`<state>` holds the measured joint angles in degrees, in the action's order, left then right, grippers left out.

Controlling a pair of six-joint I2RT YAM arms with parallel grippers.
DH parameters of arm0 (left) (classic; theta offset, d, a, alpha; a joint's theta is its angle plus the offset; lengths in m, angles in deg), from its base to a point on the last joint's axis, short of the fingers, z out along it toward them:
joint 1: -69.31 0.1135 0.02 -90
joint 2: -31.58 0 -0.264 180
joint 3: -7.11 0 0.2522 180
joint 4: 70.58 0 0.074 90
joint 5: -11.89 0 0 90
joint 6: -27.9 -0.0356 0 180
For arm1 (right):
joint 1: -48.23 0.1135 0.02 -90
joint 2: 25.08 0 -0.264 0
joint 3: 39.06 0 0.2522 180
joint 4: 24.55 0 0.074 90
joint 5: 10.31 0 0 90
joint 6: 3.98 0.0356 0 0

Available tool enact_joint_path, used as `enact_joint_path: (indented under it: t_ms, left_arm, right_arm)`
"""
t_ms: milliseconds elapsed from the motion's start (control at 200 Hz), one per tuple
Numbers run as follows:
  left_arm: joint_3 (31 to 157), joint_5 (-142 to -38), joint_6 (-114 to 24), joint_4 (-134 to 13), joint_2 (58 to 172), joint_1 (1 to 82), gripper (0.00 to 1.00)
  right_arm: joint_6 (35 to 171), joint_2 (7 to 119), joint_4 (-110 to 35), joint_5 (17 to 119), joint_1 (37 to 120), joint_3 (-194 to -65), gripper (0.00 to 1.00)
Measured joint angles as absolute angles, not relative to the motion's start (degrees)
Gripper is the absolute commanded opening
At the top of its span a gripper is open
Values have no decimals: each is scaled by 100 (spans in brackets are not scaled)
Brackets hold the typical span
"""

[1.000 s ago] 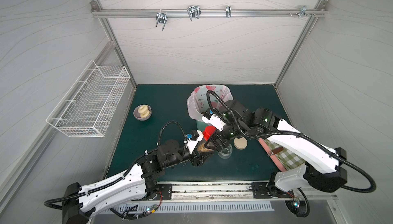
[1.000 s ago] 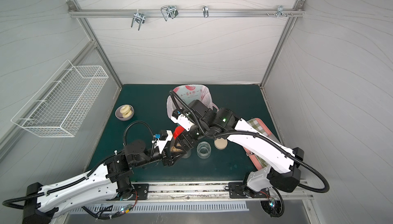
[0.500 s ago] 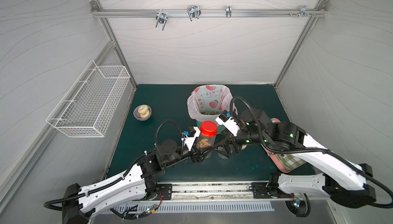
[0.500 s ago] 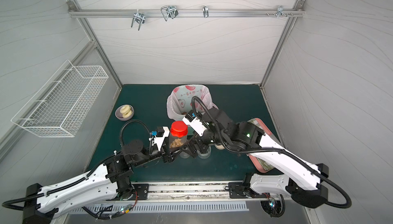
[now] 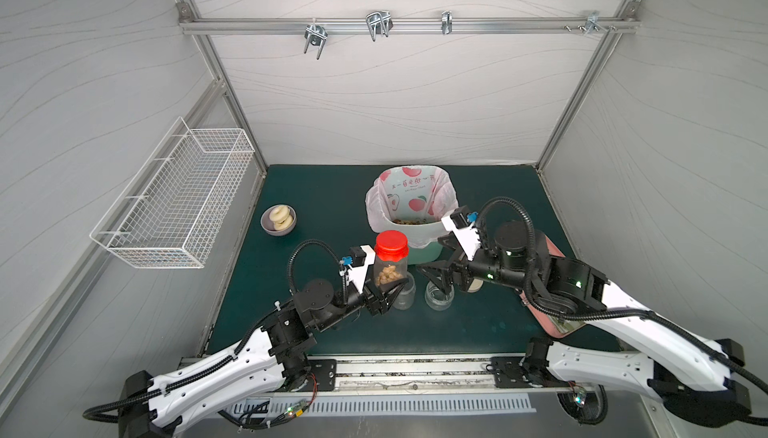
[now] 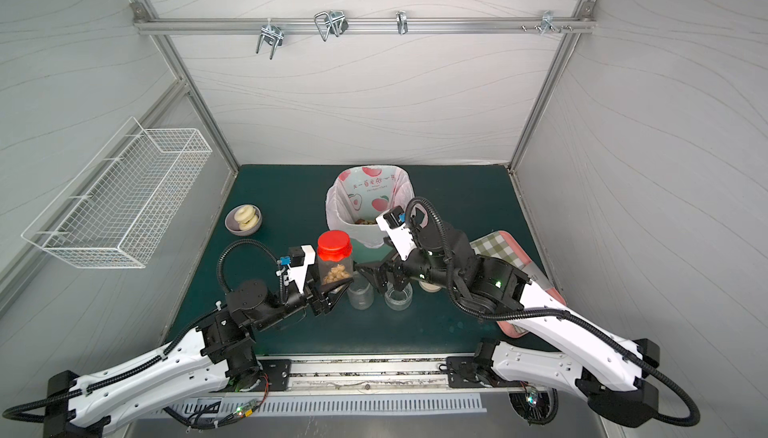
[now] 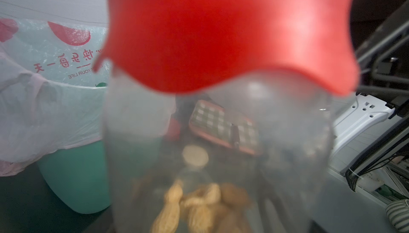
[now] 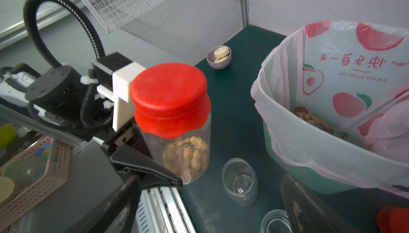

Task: Empty moldy peanuts from jars
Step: Unscrew the lid from the jar.

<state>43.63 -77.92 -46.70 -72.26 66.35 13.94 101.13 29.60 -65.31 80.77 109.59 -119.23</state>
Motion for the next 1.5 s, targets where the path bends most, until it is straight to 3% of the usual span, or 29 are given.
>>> enact_joint_path:
  t_ms: [355,1040,1321,1501]
  left_arm:
    - [4354,-7855,-4526,-7346,6678,1538,42]
    - [4311,-7886,-4425,-7331,6499,1571,41]
    - [4311,-7897,-4425,-7333,6497,1571,41]
    - [4311,-7897,-4425,-7333,6471,1571,41]
  right_arm:
    - [10362,4004,-6000,7843,11029,-12703,97]
    - [10207,4924,-5895,9176,11956,-13525,79]
    - [10225,5128,-5989,9423,11980,-13669,81]
    - [10255,5185,-6026,9454,11980,-13724,65]
